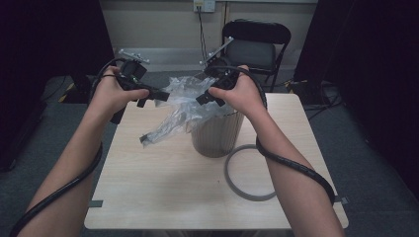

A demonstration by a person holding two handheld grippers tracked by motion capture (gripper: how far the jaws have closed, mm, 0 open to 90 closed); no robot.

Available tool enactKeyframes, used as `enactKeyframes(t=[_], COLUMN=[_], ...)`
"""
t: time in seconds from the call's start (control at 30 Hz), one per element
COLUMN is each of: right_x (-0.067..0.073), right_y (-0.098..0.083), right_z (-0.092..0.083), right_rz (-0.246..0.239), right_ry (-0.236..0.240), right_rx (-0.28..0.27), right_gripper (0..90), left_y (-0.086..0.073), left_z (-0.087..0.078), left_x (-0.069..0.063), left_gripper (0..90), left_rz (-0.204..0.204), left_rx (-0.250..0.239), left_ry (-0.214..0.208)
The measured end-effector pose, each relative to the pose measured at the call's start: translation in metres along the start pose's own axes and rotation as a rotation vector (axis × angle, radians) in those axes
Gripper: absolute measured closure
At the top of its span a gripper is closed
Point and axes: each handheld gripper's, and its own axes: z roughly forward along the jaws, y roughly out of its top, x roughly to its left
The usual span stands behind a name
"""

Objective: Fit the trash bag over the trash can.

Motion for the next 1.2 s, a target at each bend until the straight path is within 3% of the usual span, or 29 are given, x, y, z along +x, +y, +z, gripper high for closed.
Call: enactKeyframes(t=[0.2, 0.27, 0.3, 0.33, 0.37, 0.43, 0.47, 0.6, 0.9, 1.07, 1.13, 1.2], right_x=[0.004, 0.004, 0.004, 0.003, -0.001, -0.003, -0.005, -0.015, -0.031, -0.036, -0.039, -0.04], right_y=[0.006, 0.007, 0.007, 0.007, 0.007, 0.006, 0.005, 0.003, -0.009, -0.014, -0.016, -0.016], right_z=[0.003, 0.006, 0.006, 0.008, 0.009, 0.01, 0.009, 0.006, -0.001, -0.005, -0.009, -0.012], right_rz=[-0.022, -0.02, -0.02, -0.015, 0.003, 0.019, 0.019, 0.058, 0.096, 0.112, 0.118, 0.122], right_ry=[0.009, 0.003, 0.003, 0.01, 0.018, 0.024, 0.007, -0.012, -0.054, -0.055, -0.059, -0.066], right_rx=[-0.011, -0.002, -0.002, 0.001, 0.006, 0.007, 0.009, 0.0, 0.009, 0.008, 0.004, 0.003], right_gripper=[32.8, 49.4, 49.4, 57.7, 69.1, 76.8, 80.3, 86.9, 90.0, 90.0, 90.0, 90.0], left_y=[0.016, 0.019, 0.019, 0.02, 0.021, 0.02, 0.017, 0.007, -0.013, -0.018, -0.017, -0.017], left_z=[0.019, 0.025, 0.025, 0.027, 0.029, 0.032, 0.033, 0.032, 0.034, 0.041, 0.044, 0.045], left_x=[-0.013, -0.016, -0.016, -0.017, -0.018, -0.02, -0.023, -0.027, -0.021, -0.019, -0.021, -0.022], left_gripper=[81.5, 79.8, 75.1, 75.1, 55.6, 38.9, 32.4, 23.4, 23.8, 36.2, 46.6, 53.0], left_rz=[0.014, 0.033, 0.033, 0.039, 0.044, 0.057, 0.086, 0.094, 0.056, 0.037, 0.061, 0.059], left_rx=[-0.033, -0.041, -0.041, -0.056, -0.058, -0.053, -0.021, 0.037, 0.076, 0.08, 0.085, 0.094], left_ry=[-0.047, -0.058, -0.058, -0.056, -0.053, -0.029, -0.006, -0.009, 0.0, -0.052, -0.071, -0.085])
